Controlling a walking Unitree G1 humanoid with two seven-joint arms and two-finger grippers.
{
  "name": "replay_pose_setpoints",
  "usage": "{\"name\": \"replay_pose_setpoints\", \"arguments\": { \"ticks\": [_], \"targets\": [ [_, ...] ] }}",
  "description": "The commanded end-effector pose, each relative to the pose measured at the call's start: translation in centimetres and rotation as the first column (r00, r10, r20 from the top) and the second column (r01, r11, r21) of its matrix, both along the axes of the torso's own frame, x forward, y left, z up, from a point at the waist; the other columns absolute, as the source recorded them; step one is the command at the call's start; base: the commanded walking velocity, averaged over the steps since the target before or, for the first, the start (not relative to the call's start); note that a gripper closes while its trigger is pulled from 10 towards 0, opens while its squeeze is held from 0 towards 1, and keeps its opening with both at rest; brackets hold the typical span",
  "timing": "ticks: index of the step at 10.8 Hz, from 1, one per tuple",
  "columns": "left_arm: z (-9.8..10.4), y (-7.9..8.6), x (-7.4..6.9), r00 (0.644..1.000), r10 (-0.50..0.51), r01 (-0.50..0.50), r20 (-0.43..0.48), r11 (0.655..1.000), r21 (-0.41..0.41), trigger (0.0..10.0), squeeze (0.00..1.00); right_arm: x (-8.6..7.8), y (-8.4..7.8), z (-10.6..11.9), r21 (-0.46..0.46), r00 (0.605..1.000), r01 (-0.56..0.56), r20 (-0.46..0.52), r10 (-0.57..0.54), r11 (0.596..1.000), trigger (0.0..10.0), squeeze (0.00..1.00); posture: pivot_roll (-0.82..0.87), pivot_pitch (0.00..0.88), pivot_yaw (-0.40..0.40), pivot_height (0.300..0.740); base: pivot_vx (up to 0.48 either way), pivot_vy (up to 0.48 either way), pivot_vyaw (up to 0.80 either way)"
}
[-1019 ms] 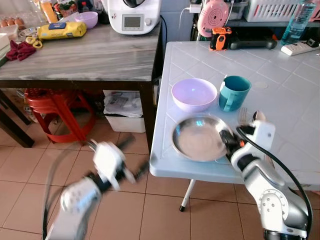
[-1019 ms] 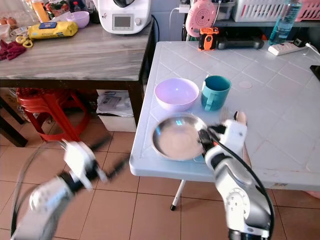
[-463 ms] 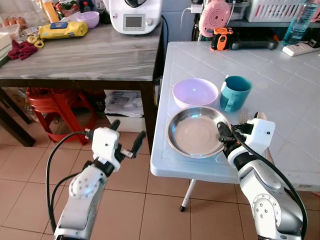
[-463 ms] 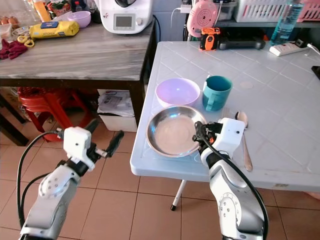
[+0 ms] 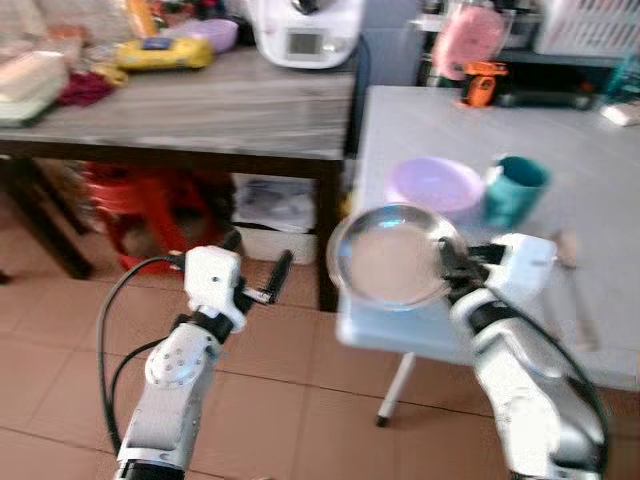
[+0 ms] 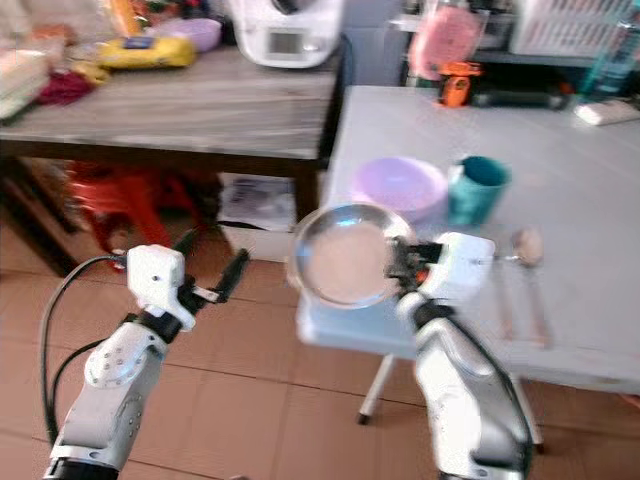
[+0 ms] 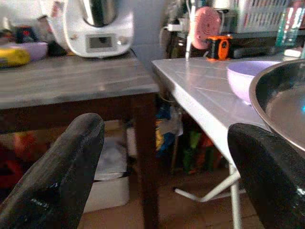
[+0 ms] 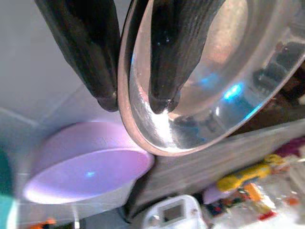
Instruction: Setting the table
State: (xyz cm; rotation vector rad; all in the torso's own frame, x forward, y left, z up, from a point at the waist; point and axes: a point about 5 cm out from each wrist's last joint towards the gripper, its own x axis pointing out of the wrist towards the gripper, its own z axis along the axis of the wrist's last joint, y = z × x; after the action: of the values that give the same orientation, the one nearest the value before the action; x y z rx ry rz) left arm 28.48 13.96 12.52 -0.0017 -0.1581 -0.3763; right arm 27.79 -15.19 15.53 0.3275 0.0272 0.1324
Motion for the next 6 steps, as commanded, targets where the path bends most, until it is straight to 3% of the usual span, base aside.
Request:
{"name": "replay_pose_setpoints", "arguments": {
  "ticks": [1,6],
  "targets": [
    [-0.15,-0.37,0.04,1.000,-0.012,0.012,-0.011,1.000,-0.003,10.0,0.00,-0.10,-0.63,0.42,-0.005,0.999,0.023,0.029,-0.023,1.000,10.0,0.00,-0.08,0.055,0.063,0.740,0.000,0.472,0.00],
    [-0.30,-0.49,0.15,1.000,-0.015,0.015,-0.011,1.000,0.000,10.0,0.00,-0.11,-0.88,0.28,0.001,0.999,0.034,0.032,-0.034,0.999,10.0,0.00,-0.08,0.054,0.064,0.740,0.000,0.472,0.00]
  ]
}}
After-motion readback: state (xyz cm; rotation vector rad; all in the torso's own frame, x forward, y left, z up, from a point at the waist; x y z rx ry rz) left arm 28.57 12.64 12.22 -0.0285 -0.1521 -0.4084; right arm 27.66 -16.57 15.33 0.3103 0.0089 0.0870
